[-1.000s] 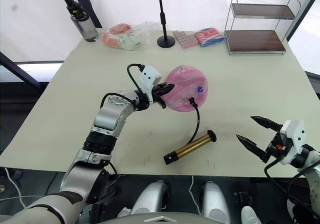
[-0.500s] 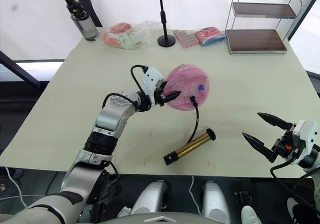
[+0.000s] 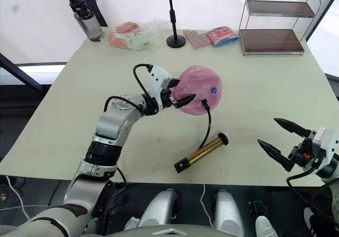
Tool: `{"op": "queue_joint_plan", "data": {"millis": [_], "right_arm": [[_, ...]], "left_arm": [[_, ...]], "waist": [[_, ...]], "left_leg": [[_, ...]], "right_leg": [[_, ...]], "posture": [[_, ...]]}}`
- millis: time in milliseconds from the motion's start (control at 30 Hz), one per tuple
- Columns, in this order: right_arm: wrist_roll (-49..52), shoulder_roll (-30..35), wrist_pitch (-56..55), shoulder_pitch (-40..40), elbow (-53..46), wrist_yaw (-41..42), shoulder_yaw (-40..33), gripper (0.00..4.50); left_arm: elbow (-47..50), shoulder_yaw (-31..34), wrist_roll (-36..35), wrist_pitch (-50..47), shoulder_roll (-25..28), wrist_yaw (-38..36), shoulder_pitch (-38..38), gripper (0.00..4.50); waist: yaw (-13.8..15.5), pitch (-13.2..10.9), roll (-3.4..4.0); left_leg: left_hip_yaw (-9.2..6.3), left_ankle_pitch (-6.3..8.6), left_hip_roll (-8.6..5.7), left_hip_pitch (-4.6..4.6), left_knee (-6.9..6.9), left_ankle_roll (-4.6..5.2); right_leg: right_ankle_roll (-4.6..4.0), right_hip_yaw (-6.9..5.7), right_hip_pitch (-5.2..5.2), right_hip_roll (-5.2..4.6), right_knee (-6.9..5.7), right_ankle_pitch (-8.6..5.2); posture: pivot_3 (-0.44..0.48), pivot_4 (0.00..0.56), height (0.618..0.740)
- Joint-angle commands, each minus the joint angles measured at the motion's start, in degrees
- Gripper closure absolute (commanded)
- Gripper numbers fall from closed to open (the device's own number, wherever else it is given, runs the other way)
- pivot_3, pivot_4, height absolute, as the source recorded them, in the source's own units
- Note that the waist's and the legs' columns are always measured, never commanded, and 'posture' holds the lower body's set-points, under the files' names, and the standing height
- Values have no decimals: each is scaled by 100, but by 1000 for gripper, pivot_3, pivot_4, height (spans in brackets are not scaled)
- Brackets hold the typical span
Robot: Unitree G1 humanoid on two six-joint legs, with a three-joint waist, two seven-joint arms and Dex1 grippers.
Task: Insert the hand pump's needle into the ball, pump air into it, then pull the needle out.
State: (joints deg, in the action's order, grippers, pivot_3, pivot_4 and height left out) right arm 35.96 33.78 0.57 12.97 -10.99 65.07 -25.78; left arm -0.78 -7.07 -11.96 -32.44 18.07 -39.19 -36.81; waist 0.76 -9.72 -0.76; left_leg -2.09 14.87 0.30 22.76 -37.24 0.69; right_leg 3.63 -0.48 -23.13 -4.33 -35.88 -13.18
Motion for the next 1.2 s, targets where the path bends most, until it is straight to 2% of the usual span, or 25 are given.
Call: {"op": "queue_joint_plan", "data": {"millis": [33, 233, 433, 667, 800, 1000, 1200], "right_arm": [[122, 24, -183, -9, -21, 99, -117, 0], [225, 52, -248, 0, 54, 285, -132, 0], [323, 205, -213, -54, 238, 598, -168, 0], [435, 422, -434, -203, 630, 1291, -205, 0], [451, 680, -472, -179, 887, 1813, -202, 0], [396, 882, -641, -223, 1178, 2257, -246, 0], [438, 837, -710, -146, 1145, 2257, -254, 0]], "left_arm": [[493, 182, -226, -137, 74, -21, -103, 124], [1151, 304, -630, -722, 312, -136, -141, 124], [2066, 46, -1123, -1491, 768, -499, 259, 124], [2686, -698, -1221, -1979, 1303, -805, 611, 124], [2837, -1553, -797, -1811, 1562, -945, 633, 124], [2835, -1962, -941, -2535, 1413, -840, 627, 124], [2765, -2623, -498, -2818, 1530, -525, 600, 124]], "waist": [[0, 0, 0], [-2, 0, 1], [-7, 0, 2], [-1, 0, 2], [0, 0, 2], [-14, 0, 3], [-18, 0, 3]], "left_leg": [[0, 0, 0, 0, -1, 0], [1, -1, 0, -1, -8, -1], [4, -1, 1, -3, -10, -1], [7, 0, 3, -9, -21, 1], [11, 0, 2, -12, -26, 2], [16, 0, 4, -19, -31, 3], [21, 0, 5, -29, -31, 3]], "right_leg": [[0, 0, 0, 0, 0, 0], [-1, 2, 0, 0, -7, 1], [-1, 5, 1, 1, -10, 1], [-3, 9, 1, 4, -29, 1], [-3, 15, 2, 3, -36, 1], [-4, 22, 1, 7, -49, 1], [-5, 33, 1, 11, -60, 0]], "posture": [[0, 150, 740], [0, 150, 740], [0, 150, 740], [0, 150, 740], [0, 150, 740], [0, 150, 740], [0, 150, 740]]}}
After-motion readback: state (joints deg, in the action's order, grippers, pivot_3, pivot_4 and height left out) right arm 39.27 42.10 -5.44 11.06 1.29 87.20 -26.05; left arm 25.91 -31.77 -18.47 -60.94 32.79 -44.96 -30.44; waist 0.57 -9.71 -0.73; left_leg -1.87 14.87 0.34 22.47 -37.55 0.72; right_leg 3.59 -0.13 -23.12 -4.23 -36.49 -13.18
